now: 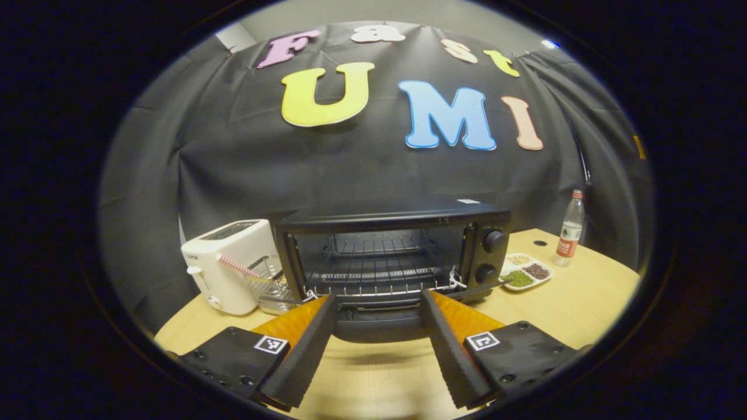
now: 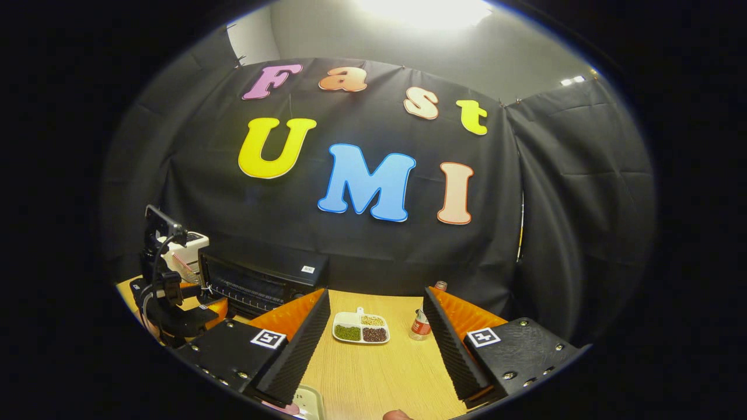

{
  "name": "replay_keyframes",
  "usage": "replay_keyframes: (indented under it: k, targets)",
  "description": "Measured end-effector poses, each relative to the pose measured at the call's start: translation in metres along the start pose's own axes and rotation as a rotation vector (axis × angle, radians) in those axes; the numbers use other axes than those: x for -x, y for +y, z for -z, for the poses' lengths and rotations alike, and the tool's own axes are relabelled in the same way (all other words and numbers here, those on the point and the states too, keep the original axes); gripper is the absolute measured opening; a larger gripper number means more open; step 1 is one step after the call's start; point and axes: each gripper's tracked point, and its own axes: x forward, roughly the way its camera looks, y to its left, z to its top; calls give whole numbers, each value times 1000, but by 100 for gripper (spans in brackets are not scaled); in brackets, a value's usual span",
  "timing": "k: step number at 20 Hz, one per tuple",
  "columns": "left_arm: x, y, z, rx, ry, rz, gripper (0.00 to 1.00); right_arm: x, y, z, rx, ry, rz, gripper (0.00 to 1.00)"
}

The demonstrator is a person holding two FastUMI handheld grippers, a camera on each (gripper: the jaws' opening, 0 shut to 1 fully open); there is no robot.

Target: Open the electric oven with the left hand, put the food in, and close the electric oven.

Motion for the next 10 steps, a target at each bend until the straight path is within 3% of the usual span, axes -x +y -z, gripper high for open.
replay_keyframes:
  k: [1,2,3,5,6,8,9,10]
  targets:
    - [3,-1,6,0,16,-6,99,0,0,2,-3,5,-7,97]
    - [6,-3,12,-2,30,-11,92,0,0,5,-6,10,-16,97]
    - [8,-5,19,-5,47,-13,95,1,1,7,-9,16,-25,97]
    - [13,-7,35,-8,90,-14,92,4,2,9,-11,20,-43,97]
    - [13,-8,44,-3,113,-13,99,4,2,9,-8,19,-49,97]
    - [17,-10,67,7,175,-15,92,7,5,9,-6,12,-74,97]
    - [19,-9,76,15,202,-23,99,9,8,8,-7,7,-92,97]
    - [22,-9,80,24,213,-27,96,9,12,9,-6,7,-115,97]
